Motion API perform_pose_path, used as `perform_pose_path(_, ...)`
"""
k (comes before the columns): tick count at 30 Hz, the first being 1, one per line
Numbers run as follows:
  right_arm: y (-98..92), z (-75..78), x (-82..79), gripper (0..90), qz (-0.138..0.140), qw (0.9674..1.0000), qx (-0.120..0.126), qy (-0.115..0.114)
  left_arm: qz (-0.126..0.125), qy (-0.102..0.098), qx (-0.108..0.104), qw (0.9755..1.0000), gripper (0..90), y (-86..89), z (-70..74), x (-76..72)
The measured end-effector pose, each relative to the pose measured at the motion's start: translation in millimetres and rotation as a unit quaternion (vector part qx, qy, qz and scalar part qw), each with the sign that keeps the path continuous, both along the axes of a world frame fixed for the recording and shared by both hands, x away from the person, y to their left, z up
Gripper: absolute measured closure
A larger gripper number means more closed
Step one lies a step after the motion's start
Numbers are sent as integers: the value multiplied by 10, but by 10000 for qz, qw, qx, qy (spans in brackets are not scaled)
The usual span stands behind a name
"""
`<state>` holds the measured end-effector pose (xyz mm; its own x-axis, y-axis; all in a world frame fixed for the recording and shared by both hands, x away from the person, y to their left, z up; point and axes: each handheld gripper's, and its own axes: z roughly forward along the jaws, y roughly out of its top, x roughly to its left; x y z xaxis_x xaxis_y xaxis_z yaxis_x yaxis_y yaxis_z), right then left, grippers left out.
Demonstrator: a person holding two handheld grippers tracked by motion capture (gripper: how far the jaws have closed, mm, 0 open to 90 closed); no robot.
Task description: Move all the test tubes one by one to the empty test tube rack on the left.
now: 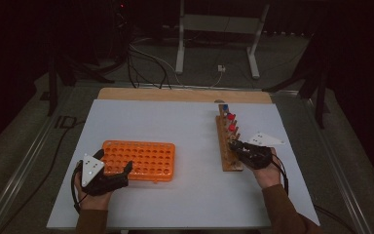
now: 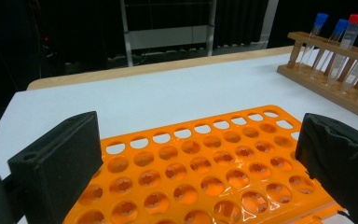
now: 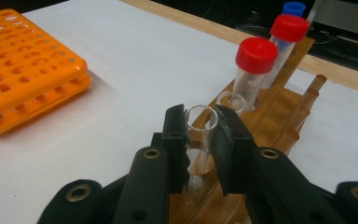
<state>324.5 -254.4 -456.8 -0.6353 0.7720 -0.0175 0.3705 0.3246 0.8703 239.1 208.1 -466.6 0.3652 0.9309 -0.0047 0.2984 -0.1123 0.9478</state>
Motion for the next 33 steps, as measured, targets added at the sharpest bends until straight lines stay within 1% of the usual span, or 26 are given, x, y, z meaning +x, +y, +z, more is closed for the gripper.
perform_pose_path(1, 1, 16, 0, 762, -2, 10000, 13, 17, 0, 0, 0, 10000, 11, 0, 0, 0)
perform_pose_path(4, 2, 73, -15, 762, 33, 10000, 17, -41, 3, 35, 47, 10000, 12, -10, -7, 6)
perform_pose_path(8, -1, 158, -29, 762, 50, 9999, 40, -95, 7, 57, 44, 10000, 11, -7, -15, 17)
perform_pose_path(9, -1, 158, -29, 762, 50, 9999, 40, -95, 7, 57, 44, 10000, 12, -7, -15, 17)
perform_pose_path(12, -10, 244, -42, 762, 58, 9999, 61, -149, -34, 56, 47, 10000, 12, -12, -16, 18)
perform_pose_path(13, -10, 244, -42, 762, 58, 9999, 61, -149, -34, 56, 47, 10000, 12, -12, -16, 18)
perform_pose_path(15, -30, 313, -46, 762, 76, 9997, 125, -190, -50, 65, 62, 9999, 11, -17, -19, 21)
perform_pose_path(17, -38, 336, -46, 762, 75, 9997, 142, -202, -75, 71, 20, 9999, 11, -18, -20, 24)
perform_pose_path(18, -53, 381, -47, 762, 68, 9996, 189, -208, -88, 46, -27, 9999, 12, -18, -19, 33)
perform_pose_path(19, -53, 381, -47, 762, 68, 9996, 189, -208, -88, 46, -27, 9999, 12, -18, -19, 33)
perform_pose_path(20, -67, 421, -45, 763, 86, 9995, 218, -231, -71, 61, -31, 10000, 12, -17, -13, 40)
perform_pose_path(21, -67, 421, -45, 763, 86, 9995, 218, -231, -87, 92, -82, 9999, 12, -13, -3, 48)
perform_pose_path(22, -74, 458, -45, 763, 98, 9994, 216, -260, -158, 108, -133, 9997, 12, -19, 16, 69)
perform_pose_path(23, -74, 458, -45, 763, 98, 9994, 216, -260, -158, 108, -133, 9997, 11, -19, 16, 69)
perform_pose_path(24, -83, 492, -44, 762, 111, 9992, 237, -287, -223, 96, -43, 9997, 11, -44, 47, 89)
perform_pose_path(25, -83, 492, -44, 762, 111, 9992, 237, -287, -223, 96, -43, 9997, 11, -44, 47, 89)
perform_pose_path(26, -84, 524, -39, 762, 103, 9991, 253, -323, -295, 79, -82, 9995, 11, -69, 92, 111)
perform_pose_path(27, -84, 524, -39, 762, 103, 9991, 253, -323, -295, 79, -82, 9995, 11, -69, 92, 111)
perform_pose_path(28, -78, 562, -36, 762, 105, 9990, 276, -350, -365, 57, -126, 9992, 11, -101, 143, 130)
perform_pose_path(29, -78, 562, -36, 762, 105, 9990, 276, -350, -365, 57, -126, 9992, 12, -101, 143, 130)
perform_pose_path(30, -65, 602, -33, 762, 130, 9988, 277, -380, -409, 35, -64, 9991, 11, -140, 195, 151)
perform_pose_path(31, -56, 621, -32, 762, 147, 9987, 276, -392, -409, 35, -64, 9991, 11, -140, 195, 151)
perform_pose_path(32, -45, 637, -30, 762, 166, 9986, 284, -405, -467, 29, -78, 9989, 11, -185, 244, 182)
perform_pose_path(33, -31, 651, -30, 763, 184, 9986, 279, -414, -467, 29, -78, 9989, 11, -185, 244, 182)
